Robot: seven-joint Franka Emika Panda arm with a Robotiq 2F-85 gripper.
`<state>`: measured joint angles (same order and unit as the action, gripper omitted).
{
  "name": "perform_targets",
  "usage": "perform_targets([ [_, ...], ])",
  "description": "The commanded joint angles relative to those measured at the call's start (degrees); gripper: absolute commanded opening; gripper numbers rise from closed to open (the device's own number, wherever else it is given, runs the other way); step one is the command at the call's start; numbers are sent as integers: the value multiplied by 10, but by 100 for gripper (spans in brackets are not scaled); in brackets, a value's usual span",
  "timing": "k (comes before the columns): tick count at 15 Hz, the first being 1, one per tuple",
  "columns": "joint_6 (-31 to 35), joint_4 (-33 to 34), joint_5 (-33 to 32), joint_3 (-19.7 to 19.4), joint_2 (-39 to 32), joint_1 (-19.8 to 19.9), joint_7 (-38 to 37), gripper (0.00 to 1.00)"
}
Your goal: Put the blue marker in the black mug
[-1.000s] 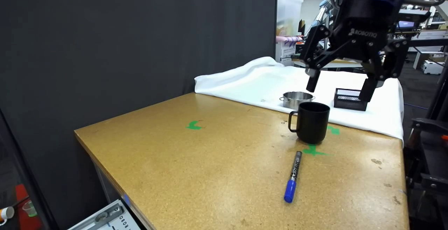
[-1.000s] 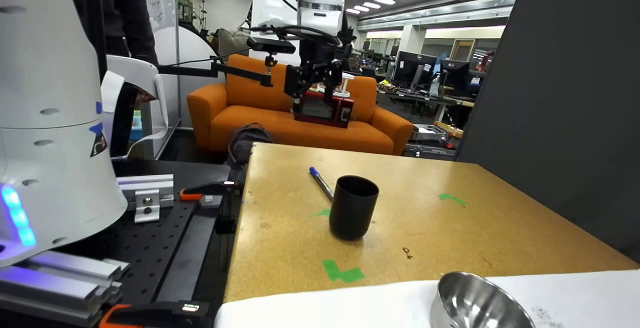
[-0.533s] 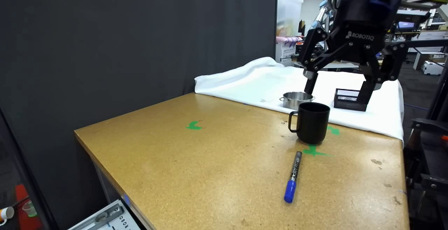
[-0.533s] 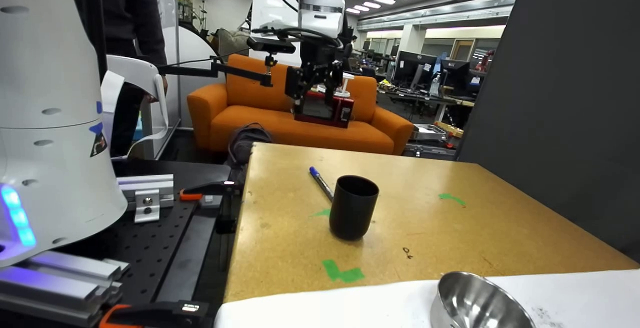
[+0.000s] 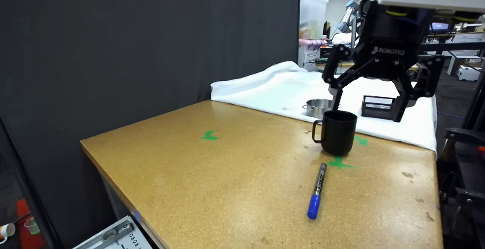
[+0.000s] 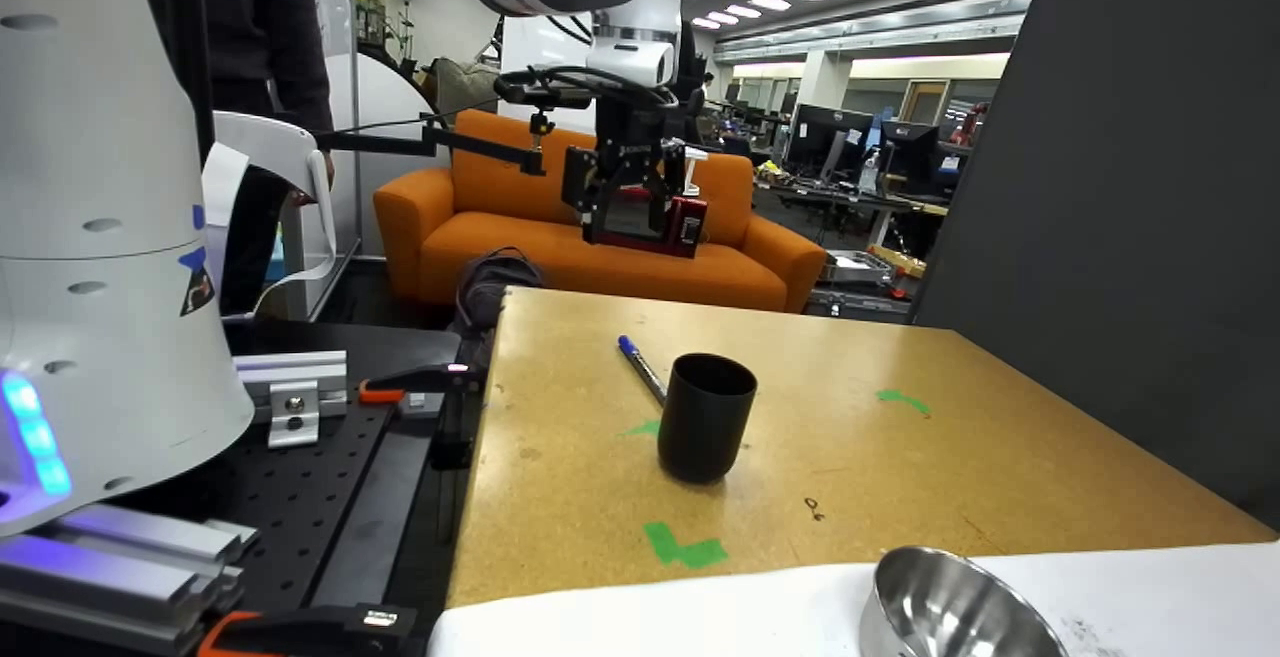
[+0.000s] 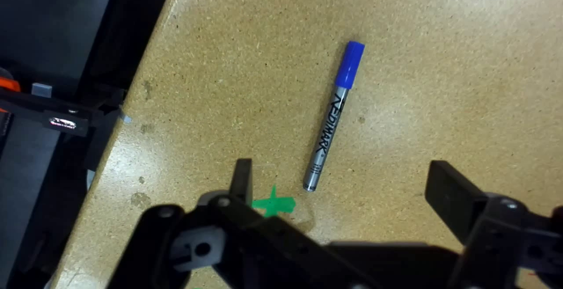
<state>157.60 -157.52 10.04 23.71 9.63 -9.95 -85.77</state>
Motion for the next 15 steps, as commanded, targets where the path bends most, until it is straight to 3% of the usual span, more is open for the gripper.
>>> perform_targets([
  [1,-2,31,-122,11,-47,26,-128,100],
  [4,9,67,-200,10,-111,32,-201,100],
  [8,41,121,-247,-21,-216,21,-242,100],
  [13,127,157,-210,-27,-326,35,-207,100],
  [14,147,157,-149,-59,-335,-5,-161,100],
  [15,165,158,-128,-52,-351,1,-145,100],
])
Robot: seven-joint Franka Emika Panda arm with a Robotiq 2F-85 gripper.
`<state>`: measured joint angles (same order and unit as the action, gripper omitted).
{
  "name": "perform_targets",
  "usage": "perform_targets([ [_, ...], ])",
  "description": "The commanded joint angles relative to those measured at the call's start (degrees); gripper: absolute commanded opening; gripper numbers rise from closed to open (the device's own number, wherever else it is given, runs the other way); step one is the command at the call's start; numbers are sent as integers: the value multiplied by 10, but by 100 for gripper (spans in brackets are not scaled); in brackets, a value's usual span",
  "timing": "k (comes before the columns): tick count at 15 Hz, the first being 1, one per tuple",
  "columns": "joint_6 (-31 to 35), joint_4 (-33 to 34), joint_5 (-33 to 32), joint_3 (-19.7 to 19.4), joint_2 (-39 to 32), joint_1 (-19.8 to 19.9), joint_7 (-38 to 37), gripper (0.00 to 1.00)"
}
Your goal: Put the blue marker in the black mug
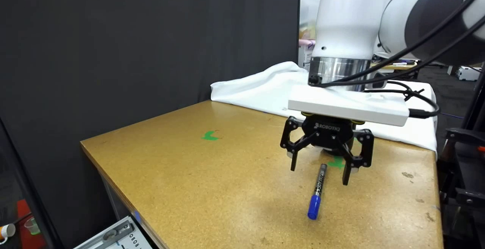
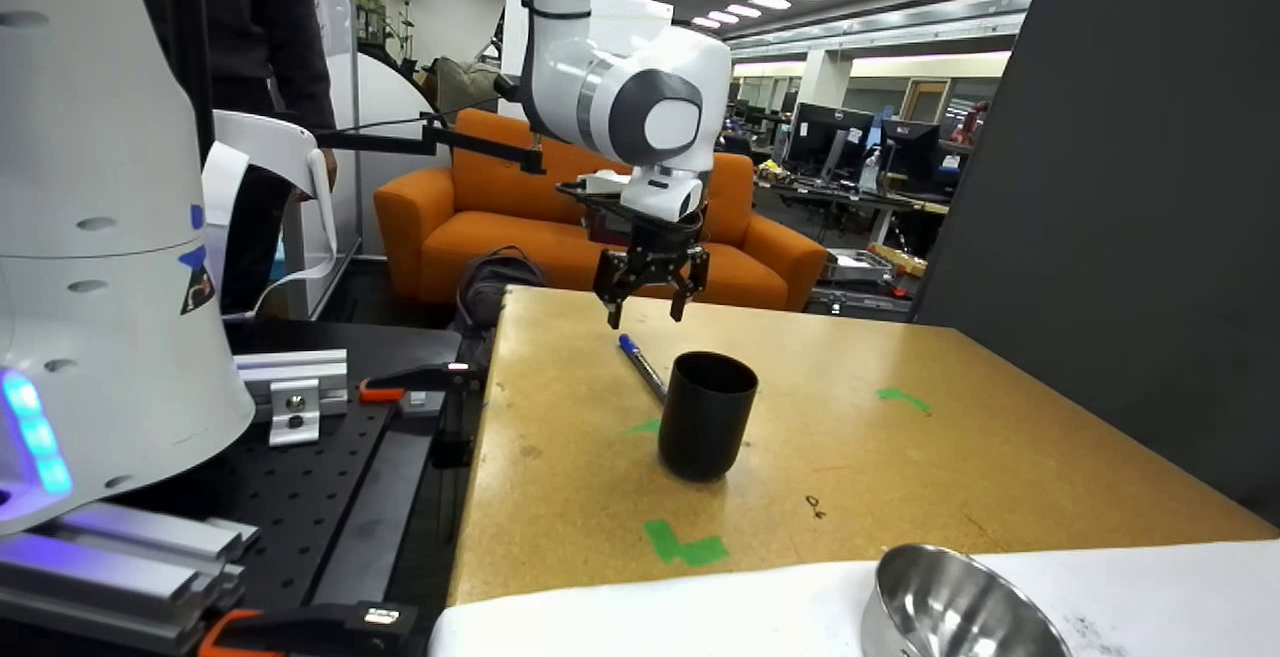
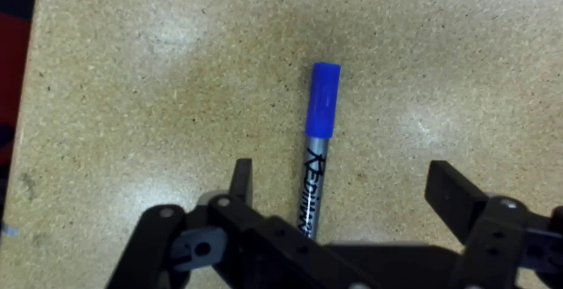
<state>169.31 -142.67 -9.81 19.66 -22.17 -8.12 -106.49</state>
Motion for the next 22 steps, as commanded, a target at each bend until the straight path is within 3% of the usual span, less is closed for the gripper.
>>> perform_targets([
  [1,61,11,101,-5,-44,-14,89,100],
  [5,111,7,192,27,-80,11,172,100],
  [6,119,7,207,33,-86,15,187,96],
  [7,125,7,220,38,-90,19,198,74],
  [9,136,7,241,47,-98,24,217,69],
  [18,124,13,286,52,-91,19,241,6],
  [20,111,16,289,48,-84,14,240,0],
  [22,95,19,292,63,-76,27,242,5],
])
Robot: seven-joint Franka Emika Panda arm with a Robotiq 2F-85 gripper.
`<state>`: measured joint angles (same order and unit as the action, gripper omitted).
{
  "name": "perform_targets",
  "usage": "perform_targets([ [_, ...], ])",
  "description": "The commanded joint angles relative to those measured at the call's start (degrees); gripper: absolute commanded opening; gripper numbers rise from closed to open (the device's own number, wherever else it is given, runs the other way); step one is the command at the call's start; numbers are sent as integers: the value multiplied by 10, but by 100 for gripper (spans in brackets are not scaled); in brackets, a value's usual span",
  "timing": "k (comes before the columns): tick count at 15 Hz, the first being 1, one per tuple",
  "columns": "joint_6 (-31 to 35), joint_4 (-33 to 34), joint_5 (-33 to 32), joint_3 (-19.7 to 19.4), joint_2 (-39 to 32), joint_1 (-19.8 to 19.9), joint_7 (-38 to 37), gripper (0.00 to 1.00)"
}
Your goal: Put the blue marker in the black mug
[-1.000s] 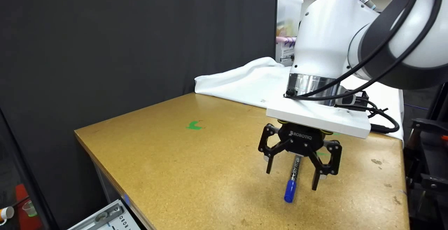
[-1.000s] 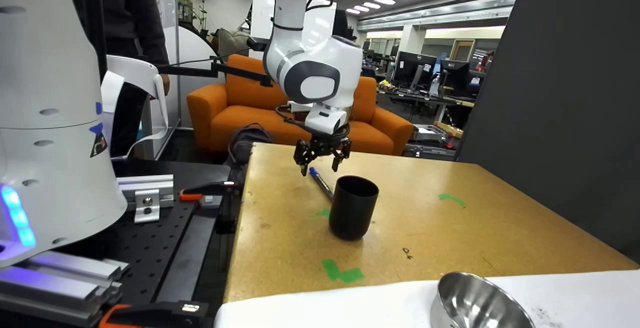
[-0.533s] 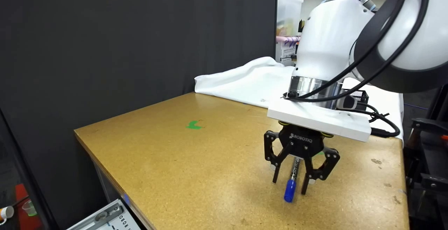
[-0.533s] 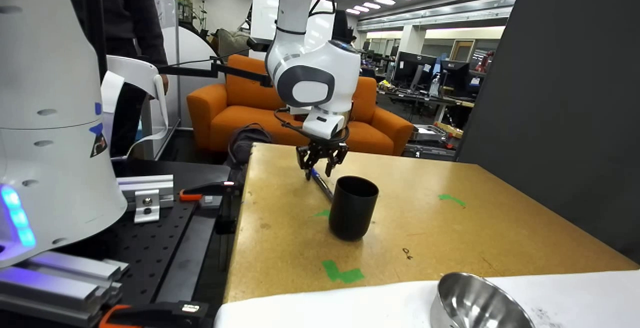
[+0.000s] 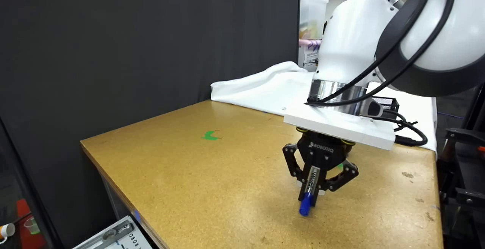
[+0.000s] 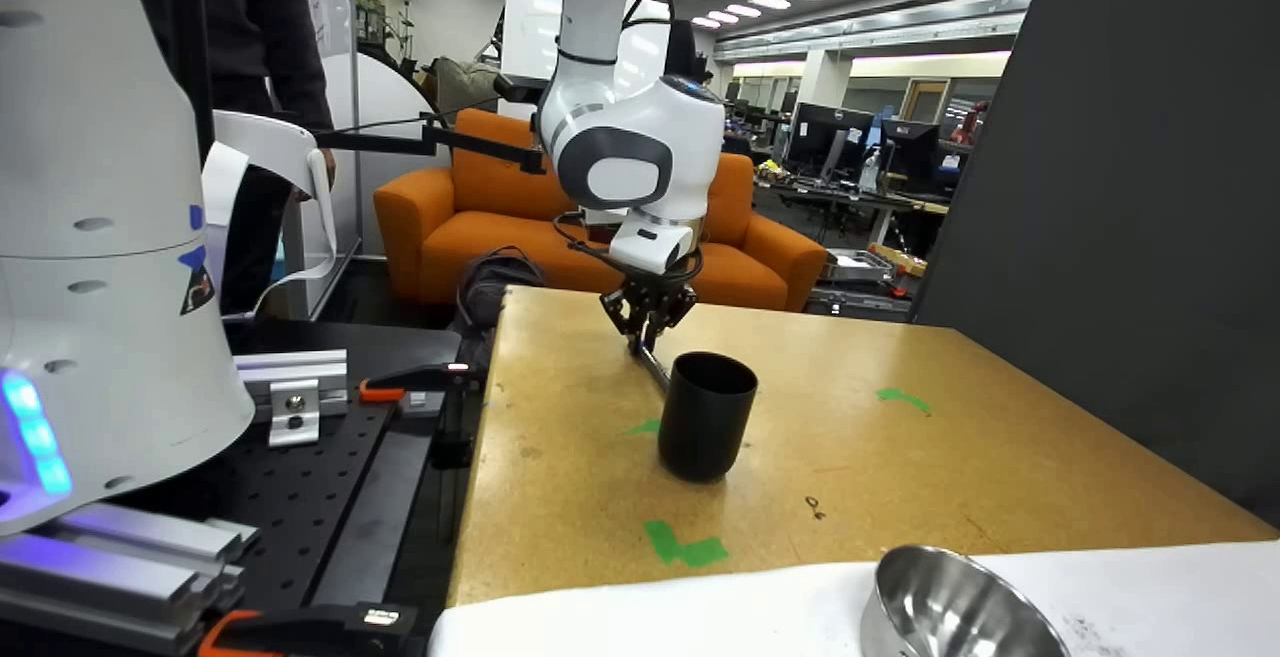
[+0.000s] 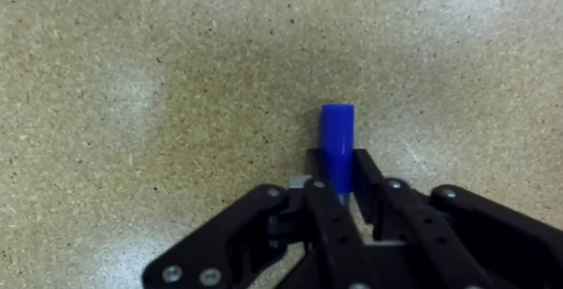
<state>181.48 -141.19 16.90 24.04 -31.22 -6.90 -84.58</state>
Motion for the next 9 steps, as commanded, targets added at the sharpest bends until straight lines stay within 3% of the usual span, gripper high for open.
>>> perform_targets([
  [1,-33,3,28,34,23,28,26,5],
  [5,-57,-11,62,112,87,83,40,5],
  [8,-85,-13,122,170,145,122,65,5],
  [9,-92,-15,122,207,160,161,61,5],
])
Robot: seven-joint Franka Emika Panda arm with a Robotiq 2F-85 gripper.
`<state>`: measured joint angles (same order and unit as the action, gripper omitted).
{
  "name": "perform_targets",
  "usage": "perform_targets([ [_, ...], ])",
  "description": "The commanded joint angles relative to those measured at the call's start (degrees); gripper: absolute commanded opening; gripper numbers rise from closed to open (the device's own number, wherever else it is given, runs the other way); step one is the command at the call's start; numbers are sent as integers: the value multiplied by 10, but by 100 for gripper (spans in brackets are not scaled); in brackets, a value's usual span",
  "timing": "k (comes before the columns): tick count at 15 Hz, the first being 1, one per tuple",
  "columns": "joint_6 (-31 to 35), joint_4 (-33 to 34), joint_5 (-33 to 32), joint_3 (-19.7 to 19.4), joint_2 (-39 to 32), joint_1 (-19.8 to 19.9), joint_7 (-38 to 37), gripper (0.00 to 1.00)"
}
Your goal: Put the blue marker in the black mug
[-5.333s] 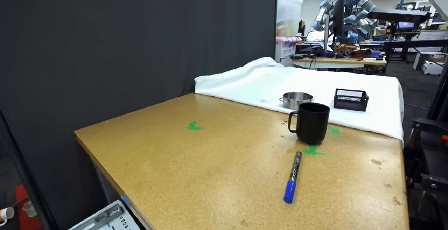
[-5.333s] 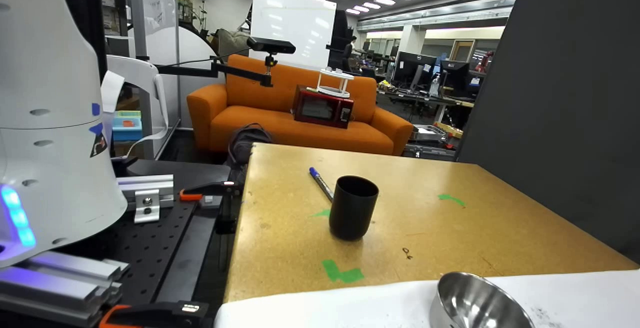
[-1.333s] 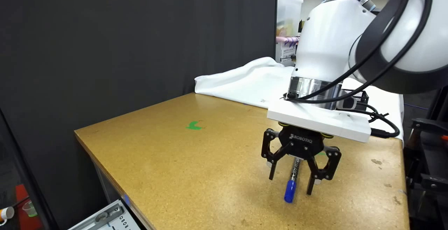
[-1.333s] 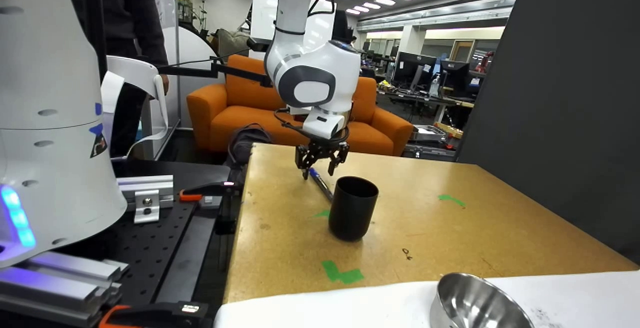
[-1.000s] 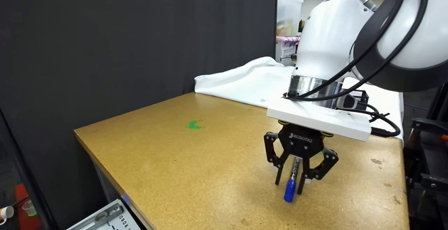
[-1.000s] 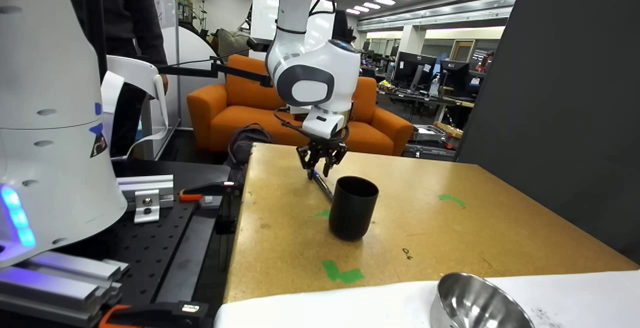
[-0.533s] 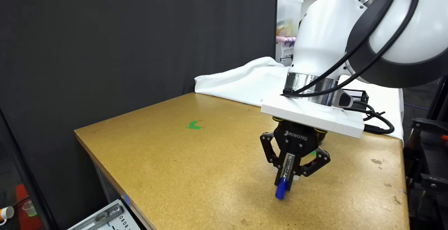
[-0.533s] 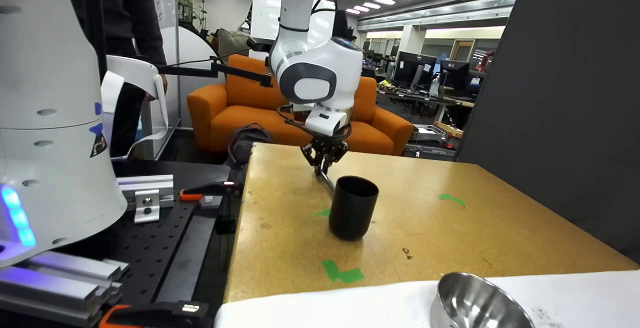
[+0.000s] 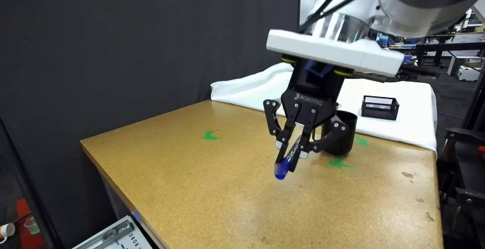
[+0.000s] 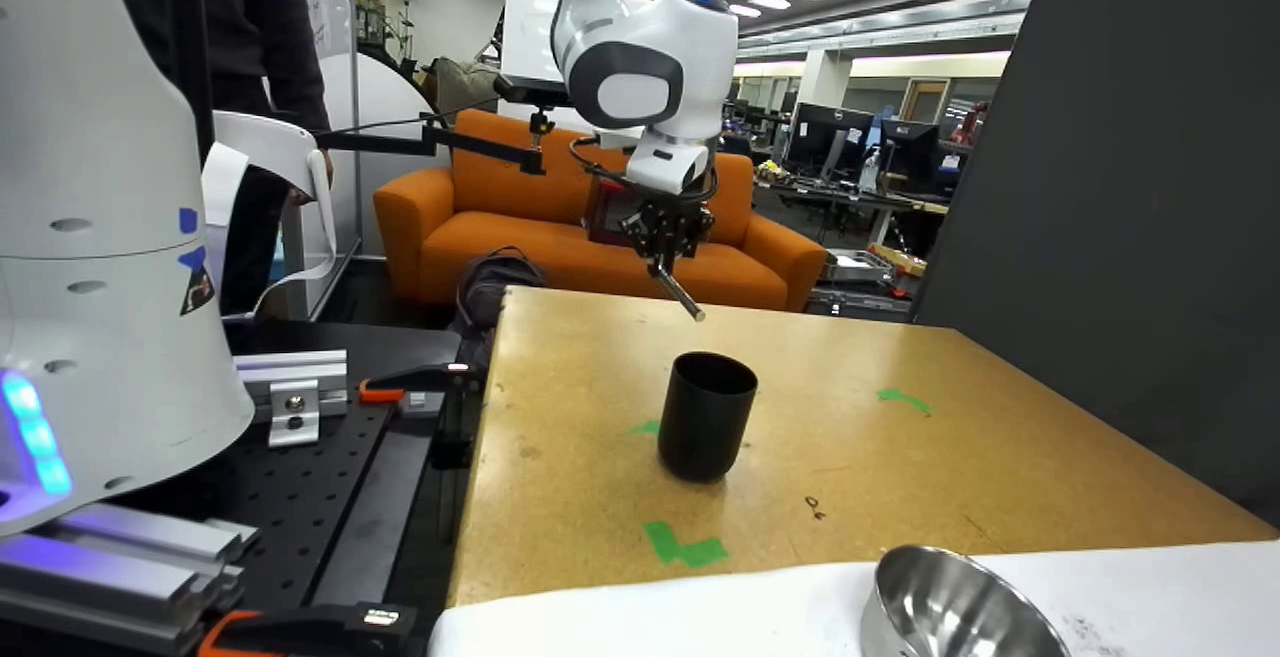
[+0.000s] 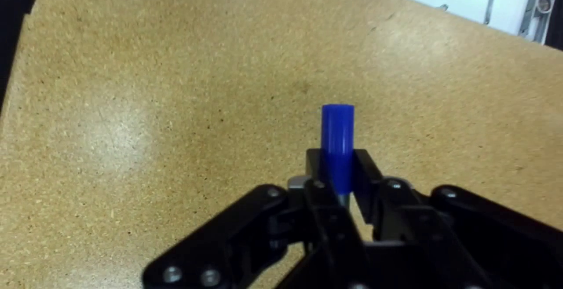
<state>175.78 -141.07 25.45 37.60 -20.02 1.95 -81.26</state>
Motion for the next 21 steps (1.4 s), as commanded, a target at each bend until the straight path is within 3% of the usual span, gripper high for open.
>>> perform_targets([
  [1,-40,-13,67,105,60,103,51,5],
  [4,-45,7,180,214,64,215,142,5],
  [7,-52,15,292,292,56,323,249,5],
  [15,-149,-7,524,408,94,561,477,5],
  [19,-191,-30,617,455,111,644,561,5],
  [20,-195,-37,623,466,116,649,574,5],
  [21,-171,-28,595,435,91,620,550,5],
])
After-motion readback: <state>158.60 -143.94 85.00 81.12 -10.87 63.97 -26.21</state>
